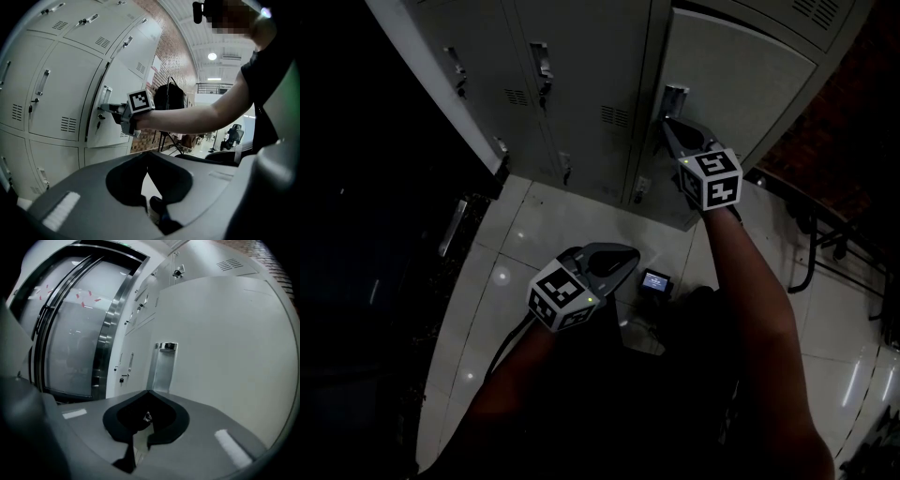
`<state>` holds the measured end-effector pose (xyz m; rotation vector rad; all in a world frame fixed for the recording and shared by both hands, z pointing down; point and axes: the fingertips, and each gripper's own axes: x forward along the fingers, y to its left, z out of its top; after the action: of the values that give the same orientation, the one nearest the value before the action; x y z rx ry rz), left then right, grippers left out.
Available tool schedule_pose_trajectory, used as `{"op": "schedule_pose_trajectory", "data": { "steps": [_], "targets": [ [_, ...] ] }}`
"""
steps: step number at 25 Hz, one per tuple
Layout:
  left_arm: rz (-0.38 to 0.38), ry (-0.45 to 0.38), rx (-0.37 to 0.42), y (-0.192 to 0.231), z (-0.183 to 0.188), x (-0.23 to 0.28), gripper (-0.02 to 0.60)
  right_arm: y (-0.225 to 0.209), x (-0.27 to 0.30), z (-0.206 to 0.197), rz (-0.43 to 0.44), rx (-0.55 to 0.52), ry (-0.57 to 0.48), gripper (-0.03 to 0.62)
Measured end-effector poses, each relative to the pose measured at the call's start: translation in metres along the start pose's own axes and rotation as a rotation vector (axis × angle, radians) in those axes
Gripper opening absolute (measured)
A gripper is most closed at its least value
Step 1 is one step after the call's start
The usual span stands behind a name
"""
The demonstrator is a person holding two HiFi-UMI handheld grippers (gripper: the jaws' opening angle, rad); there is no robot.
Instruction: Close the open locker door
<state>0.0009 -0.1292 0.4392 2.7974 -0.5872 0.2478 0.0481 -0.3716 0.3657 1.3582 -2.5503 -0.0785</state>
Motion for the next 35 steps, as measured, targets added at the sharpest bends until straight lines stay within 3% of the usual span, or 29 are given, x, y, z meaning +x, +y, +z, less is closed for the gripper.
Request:
{"op": "schedule_pose_trajectory", "data": {
  "steps": [17,28,35],
  "targets": [
    [-0.004,-0.006,-0.003,0.000,0.002,0.000,0.012,-0.056,0.030,0.005,-0.168,-0.006,0.024,0.003],
    [-0.002,0.001,-0.002,0.001,0.000,0.000,0.012,-0.054,0.027,0.008,-0.162,-0.010,0.007,0.003],
    [0.000,0.006,0.003,0.002,-0.002,0.000,0.012,-0.029,0.002,0.009,-0.077,0.020,-0.025,0.003]
  ]
}}
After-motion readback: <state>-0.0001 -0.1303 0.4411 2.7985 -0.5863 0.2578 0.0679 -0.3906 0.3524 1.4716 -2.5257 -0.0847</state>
